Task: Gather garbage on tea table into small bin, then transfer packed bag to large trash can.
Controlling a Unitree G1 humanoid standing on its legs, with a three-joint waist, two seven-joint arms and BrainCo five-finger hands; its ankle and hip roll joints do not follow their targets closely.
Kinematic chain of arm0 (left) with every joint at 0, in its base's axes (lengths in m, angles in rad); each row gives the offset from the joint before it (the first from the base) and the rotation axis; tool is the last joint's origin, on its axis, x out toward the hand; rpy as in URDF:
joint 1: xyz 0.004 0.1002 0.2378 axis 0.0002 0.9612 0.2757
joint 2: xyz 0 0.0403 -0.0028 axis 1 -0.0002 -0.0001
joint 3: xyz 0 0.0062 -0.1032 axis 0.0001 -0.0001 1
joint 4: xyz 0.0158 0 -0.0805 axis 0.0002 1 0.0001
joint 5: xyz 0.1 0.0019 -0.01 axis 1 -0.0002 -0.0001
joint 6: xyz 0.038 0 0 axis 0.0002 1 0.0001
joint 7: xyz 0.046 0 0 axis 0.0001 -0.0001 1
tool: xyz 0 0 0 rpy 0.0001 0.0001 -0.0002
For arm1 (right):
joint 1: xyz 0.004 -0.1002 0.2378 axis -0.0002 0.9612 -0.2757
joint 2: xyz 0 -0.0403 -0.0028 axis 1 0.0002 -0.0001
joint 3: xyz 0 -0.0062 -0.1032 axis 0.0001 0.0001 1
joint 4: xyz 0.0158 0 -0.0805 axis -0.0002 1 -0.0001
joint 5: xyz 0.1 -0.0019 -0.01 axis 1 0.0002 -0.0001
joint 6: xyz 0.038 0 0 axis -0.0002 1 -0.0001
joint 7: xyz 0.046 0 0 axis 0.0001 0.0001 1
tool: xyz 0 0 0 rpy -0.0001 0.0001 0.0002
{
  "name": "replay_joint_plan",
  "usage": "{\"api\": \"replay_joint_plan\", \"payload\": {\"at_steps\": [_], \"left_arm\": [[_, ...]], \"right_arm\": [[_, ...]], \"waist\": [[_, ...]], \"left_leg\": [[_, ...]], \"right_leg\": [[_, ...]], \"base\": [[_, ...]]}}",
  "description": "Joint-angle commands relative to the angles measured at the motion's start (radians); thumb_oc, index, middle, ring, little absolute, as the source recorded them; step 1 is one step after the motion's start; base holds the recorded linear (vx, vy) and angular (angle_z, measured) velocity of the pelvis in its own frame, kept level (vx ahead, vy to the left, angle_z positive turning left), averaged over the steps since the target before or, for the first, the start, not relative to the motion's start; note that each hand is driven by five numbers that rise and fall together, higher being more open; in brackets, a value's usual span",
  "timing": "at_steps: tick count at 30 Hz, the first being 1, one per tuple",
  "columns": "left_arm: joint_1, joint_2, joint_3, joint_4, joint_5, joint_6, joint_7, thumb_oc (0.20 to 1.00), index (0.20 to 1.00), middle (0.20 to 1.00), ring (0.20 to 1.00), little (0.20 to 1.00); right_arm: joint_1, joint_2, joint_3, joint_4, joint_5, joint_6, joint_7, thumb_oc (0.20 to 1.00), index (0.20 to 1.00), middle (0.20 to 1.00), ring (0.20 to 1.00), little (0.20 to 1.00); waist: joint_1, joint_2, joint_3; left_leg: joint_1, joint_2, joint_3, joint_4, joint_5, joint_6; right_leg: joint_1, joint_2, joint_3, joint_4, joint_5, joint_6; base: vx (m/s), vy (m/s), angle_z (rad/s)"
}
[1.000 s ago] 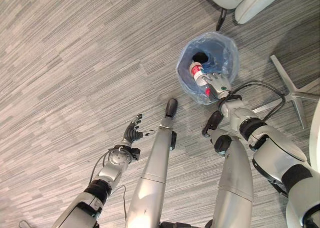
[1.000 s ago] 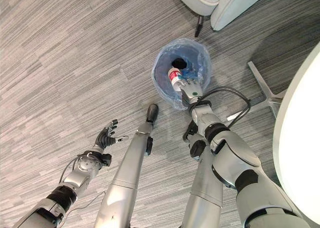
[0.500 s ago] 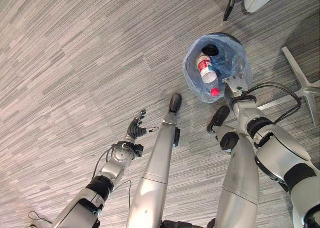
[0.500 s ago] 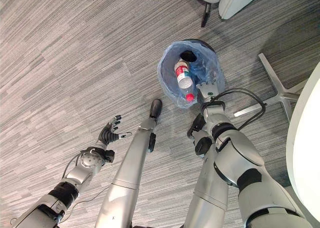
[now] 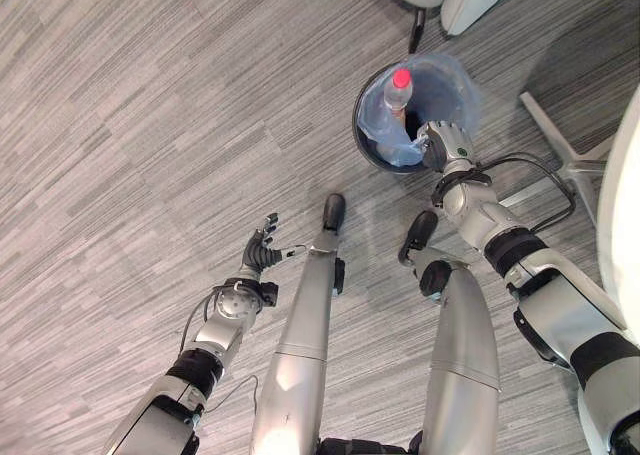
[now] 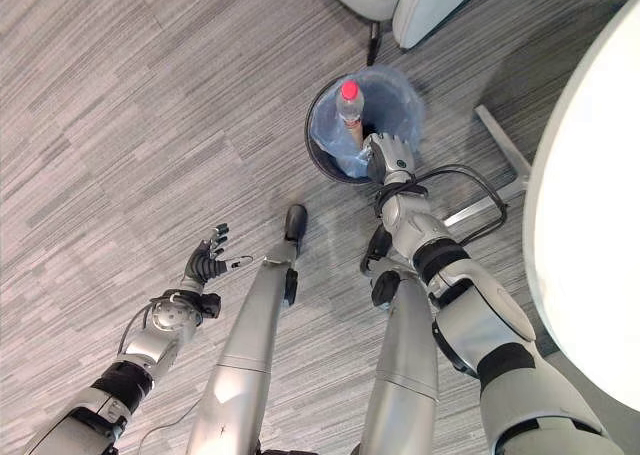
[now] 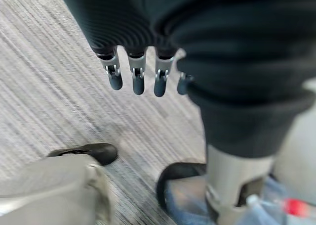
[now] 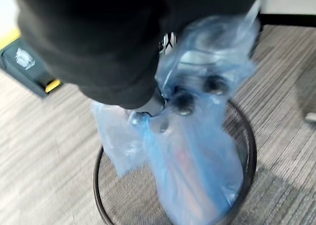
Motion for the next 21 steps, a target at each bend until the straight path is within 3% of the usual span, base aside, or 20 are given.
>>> {"api": "replay_joint_plan", "payload": {"at_steps": [1, 11, 13, 14, 21], "left_arm": [[0.054, 0.016, 0.039, -0.028, -0.012, -0.005, -0.003, 1.000, 1.000, 1.000, 1.000, 1.000], [0.121, 0.015, 0.104, -0.026, 0.000, 0.011, -0.032, 1.000, 1.000, 1.000, 1.000, 1.000], [0.157, 0.003, 0.125, -0.020, -0.003, 0.014, -0.042, 1.000, 1.000, 1.000, 1.000, 1.000], [0.158, 0.004, 0.125, -0.020, -0.003, 0.014, -0.042, 1.000, 1.000, 1.000, 1.000, 1.000], [0.292, -0.005, 0.168, -0.049, 0.026, 0.029, -0.081, 1.000, 1.000, 1.000, 1.000, 1.000]], "right_arm": [[0.047, -0.024, -0.050, -0.096, 0.098, -0.071, -0.017, 0.200, 0.200, 0.200, 0.200, 0.200], [0.281, 0.056, -0.165, -0.357, 0.275, -0.153, 0.080, 0.200, 0.200, 0.200, 0.200, 0.200], [0.373, 0.090, -0.185, -0.449, 0.349, -0.182, 0.128, 0.200, 0.200, 0.200, 0.200, 0.200], [0.375, 0.090, -0.185, -0.450, 0.349, -0.182, 0.128, 0.200, 0.200, 0.200, 0.200, 0.200], [0.536, 0.122, -0.195, -0.652, 0.463, -0.220, 0.258, 0.200, 0.200, 0.200, 0.200, 0.200]], "waist": [[0.007, -0.001, -0.022], [-0.015, -0.042, -0.057], [-0.025, -0.057, -0.086], [-0.025, -0.056, -0.083], [-0.045, -0.093, -0.195]], "left_leg": [[0.099, -0.018, 0.055, -0.033, -0.113, 0.029], [0.383, 0.000, 0.067, -0.225, -0.074, 0.022], [0.489, 0.003, 0.080, -0.301, -0.034, 0.027], [0.494, 0.003, 0.080, -0.304, -0.033, 0.027], [0.763, 0.019, 0.116, -0.450, -0.028, 0.032]], "right_leg": [[0.122, 0.055, 0.063, -0.107, -0.077, 0.073], [0.393, 0.074, 0.042, -0.315, -0.001, 0.099], [0.499, 0.076, 0.029, -0.407, 0.056, 0.102], [0.505, 0.076, 0.029, -0.410, 0.057, 0.102], [0.773, 0.092, 0.045, -0.586, 0.101, 0.132]], "base": [[-0.04, -0.016, -0.02], [0.00, 0.009, -0.04], [-0.01, 0.059, -0.17], [0.05, 0.081, -0.10], [0.11, 0.045, -0.18]]}}
